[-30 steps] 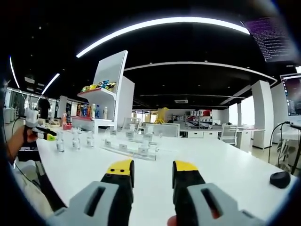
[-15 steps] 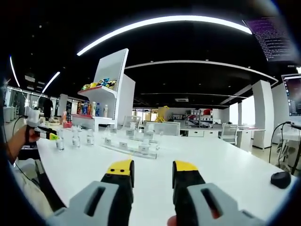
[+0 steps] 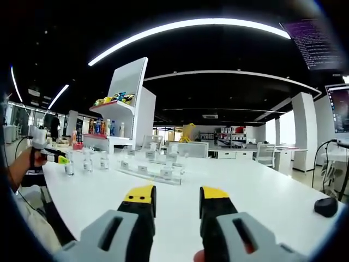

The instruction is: Identify the label on the chemical reagent bottle, grasp the chemical reagent bottle, and place it in the designated position on the reagent rack

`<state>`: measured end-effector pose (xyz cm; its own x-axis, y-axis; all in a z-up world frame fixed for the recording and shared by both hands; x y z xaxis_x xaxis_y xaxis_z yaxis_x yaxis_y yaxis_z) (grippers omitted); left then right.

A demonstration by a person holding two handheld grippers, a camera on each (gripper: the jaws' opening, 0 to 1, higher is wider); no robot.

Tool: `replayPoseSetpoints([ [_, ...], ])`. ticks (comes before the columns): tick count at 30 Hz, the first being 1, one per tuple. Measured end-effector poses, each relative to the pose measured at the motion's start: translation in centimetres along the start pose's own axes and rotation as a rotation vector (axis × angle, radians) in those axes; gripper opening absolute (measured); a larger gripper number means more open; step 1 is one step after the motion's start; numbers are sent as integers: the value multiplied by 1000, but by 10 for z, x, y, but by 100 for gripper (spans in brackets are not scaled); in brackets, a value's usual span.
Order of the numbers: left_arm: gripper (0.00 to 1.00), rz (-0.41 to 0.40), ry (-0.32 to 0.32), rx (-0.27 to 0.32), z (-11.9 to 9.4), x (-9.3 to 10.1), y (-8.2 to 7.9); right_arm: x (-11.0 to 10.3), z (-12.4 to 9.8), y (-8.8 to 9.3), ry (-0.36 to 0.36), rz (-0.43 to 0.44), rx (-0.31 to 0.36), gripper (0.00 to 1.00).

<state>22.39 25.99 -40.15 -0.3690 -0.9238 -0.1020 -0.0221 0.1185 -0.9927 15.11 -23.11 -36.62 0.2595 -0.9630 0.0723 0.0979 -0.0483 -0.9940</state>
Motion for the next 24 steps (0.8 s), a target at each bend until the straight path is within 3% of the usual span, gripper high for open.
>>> replayPoseSetpoints([
  [24,31,-53,-1,5,6,-3,1,2,2,1,2,5,-3,31],
])
Point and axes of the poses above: the point that each gripper's makers call its tool centre point, and the gripper's own axes: z roughly forward along the fingers, x roughly to its right, y roughly out of its underside, the point moved 5 cm from there along -z, roughly backward along the fingers, and after that the axes turned 3 degrees about -y, right-handed, at the moved point
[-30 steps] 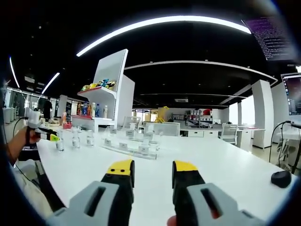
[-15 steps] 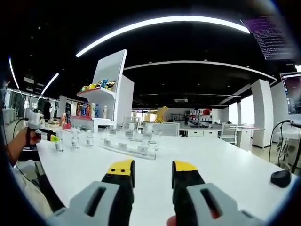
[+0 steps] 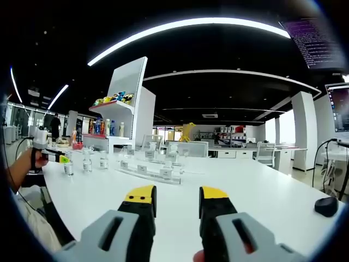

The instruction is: Identify the label on the chemical reagent bottle, grasp the chemical reagent bottle, and place it in the designated position on the reagent rack

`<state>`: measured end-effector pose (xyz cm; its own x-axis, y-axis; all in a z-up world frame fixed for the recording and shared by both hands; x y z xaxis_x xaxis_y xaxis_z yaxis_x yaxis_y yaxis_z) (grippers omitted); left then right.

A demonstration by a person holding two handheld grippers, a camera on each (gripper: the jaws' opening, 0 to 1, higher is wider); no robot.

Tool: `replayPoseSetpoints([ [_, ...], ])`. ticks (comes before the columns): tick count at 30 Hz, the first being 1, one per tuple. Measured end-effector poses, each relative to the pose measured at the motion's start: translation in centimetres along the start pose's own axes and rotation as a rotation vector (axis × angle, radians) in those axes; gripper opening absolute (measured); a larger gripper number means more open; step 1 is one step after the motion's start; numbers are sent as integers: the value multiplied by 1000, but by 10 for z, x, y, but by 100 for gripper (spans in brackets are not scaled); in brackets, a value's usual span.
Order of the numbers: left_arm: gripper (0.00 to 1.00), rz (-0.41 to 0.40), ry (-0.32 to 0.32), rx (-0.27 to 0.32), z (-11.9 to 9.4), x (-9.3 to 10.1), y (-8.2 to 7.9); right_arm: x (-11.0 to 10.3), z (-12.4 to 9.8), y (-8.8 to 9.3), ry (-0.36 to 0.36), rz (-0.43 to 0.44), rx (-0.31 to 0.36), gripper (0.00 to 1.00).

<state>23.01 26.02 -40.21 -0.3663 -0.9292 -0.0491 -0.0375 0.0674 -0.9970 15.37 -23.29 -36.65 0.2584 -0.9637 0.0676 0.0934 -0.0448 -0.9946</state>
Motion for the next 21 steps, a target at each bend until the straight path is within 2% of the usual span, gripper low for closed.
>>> replayPoseSetpoints([
  [7,26,-6,-10,3,-1,-3,0,1,1,1,0,2,-1,30],
  [21,26,-23,-12,9,2,-6,0,-3,1,-1,-2,2,3,30],
])
Point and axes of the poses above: the point that each gripper's makers call its tool centre point, and the gripper's own axes: z roughly forward along the fingers, x roughly to its right, y roughly out of its underside, the point moved 5 cm from there along -z, roughly backward along the fingers, and after that the axes turned 3 degrees about -y, right-handed, at the moved point
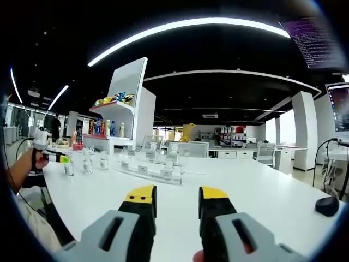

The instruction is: Identify the label on the chemical reagent bottle, grasp the chemical reagent bottle, and place it in the designated position on the reagent rack

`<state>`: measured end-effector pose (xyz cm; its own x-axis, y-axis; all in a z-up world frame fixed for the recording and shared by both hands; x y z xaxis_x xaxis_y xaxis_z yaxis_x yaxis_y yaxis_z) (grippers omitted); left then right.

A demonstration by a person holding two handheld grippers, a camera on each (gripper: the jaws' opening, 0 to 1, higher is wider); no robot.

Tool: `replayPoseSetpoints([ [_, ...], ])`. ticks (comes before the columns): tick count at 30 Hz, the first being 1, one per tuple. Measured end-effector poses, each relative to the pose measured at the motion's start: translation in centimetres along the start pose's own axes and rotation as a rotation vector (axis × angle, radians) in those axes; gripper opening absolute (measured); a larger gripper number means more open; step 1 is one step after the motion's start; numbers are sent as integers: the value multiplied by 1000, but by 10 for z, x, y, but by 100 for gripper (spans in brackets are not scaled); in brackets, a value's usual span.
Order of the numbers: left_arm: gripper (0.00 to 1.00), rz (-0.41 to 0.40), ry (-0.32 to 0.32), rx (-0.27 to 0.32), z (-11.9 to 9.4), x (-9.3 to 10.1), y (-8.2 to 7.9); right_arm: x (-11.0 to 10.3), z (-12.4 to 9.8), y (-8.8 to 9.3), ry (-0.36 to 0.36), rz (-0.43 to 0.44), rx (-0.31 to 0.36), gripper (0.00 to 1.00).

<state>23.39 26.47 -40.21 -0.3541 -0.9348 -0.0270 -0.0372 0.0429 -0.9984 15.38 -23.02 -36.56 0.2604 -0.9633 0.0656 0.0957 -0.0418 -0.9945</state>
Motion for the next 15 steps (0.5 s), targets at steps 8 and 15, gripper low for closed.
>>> replayPoseSetpoints([
  [8,25,-2,2,4,2,0,0,1,1,1,1,1,-1,30],
  [15,24,-16,4,5,4,-1,1,0,2,2,-1,0,-4,30],
])
Point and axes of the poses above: the point that each gripper's makers call its tool centre point, and the gripper's own axes: z roughly forward along the fingers, x roughly to its right, y roughly out of its underside, the point moved 5 cm from there along -z, roughly backward along the fingers, and after that the axes turned 3 degrees about -y, right-handed, at the moved point
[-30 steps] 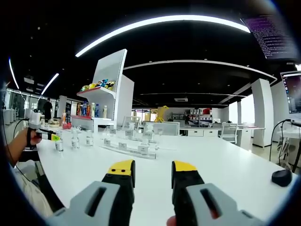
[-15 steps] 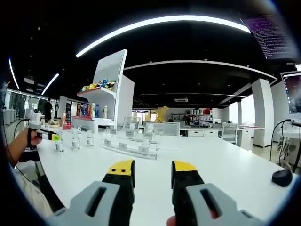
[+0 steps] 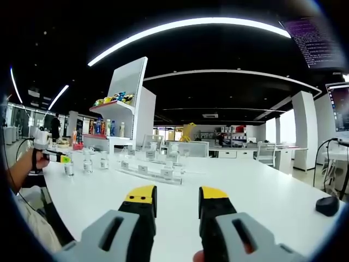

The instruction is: Identify the label on the chemical reagent bottle, grasp the chemical reagent bottle, and place it in the designated position on the reagent rack

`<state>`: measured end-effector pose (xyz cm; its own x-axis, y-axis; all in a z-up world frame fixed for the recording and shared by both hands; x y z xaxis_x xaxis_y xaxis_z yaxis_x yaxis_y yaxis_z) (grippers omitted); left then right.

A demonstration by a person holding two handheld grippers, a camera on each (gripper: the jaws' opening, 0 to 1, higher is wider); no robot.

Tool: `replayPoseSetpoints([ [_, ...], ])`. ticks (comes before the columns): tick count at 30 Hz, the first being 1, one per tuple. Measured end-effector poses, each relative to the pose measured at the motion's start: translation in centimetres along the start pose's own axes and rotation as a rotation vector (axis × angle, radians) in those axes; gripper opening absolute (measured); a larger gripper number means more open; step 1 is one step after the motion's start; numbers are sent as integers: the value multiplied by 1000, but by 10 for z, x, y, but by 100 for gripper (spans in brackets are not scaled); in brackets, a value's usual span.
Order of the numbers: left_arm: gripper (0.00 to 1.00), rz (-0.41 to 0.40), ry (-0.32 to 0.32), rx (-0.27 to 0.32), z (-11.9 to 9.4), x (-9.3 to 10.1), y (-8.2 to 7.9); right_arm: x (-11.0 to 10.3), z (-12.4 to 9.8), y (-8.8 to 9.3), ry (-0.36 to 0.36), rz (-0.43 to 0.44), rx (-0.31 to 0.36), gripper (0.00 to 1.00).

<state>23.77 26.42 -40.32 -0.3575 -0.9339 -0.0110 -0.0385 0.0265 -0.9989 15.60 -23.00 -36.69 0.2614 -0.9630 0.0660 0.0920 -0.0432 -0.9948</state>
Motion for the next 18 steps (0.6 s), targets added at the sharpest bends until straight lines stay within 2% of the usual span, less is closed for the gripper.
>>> replayPoseSetpoints([
  [18,22,-15,3,6,0,0,0,-1,1,1,-7,0,-2,30],
])
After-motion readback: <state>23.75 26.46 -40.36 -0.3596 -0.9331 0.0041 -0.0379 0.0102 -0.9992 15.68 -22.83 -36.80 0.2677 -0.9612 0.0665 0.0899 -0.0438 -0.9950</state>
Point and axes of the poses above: the point that each gripper's makers call its tool centre point, and the gripper's own axes: z roughly forward along the fingers, x roughly to its right, y roughly out of its underside, the point moved 5 cm from there along -z, roughly backward along the fingers, and after that the axes turned 3 degrees about -y, right-handed, at the moved point
